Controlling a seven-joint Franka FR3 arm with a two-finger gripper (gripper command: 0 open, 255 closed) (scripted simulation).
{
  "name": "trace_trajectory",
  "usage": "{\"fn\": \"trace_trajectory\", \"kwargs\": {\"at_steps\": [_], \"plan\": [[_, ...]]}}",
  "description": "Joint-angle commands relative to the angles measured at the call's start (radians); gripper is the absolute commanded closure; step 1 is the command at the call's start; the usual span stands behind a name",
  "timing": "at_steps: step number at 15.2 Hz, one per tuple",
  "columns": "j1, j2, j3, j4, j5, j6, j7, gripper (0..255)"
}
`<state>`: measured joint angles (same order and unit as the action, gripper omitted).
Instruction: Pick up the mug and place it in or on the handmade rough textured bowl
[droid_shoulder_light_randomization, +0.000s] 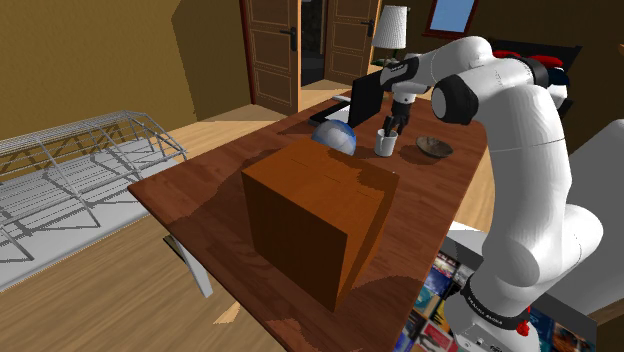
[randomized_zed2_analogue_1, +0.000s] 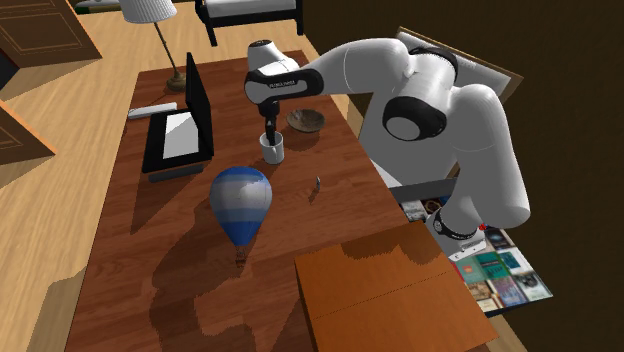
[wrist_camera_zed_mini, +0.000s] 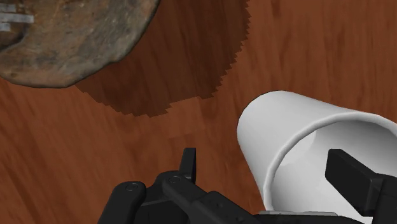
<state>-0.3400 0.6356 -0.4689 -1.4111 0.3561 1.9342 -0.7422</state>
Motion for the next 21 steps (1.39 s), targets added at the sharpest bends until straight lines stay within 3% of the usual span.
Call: {"fn": "trace_trajectory", "kwargs": {"at_steps": [1,7,8,17,21], "plan": [[0.001,0.004,0.001,-0.003,0.002,0.007,0.000,0],[0.001,0.004,0.001,-0.003,0.002,0.007,0.000,0],[0.001,0.004,0.001,-0.003,0.002,0.007,0.000,255],[0.001,0.004,0.001,-0.003,0.002,0.007,0.000,255],[0.000,-0.014,-0.005,0.025,-0.008,-0.036,0.008,255]]}}
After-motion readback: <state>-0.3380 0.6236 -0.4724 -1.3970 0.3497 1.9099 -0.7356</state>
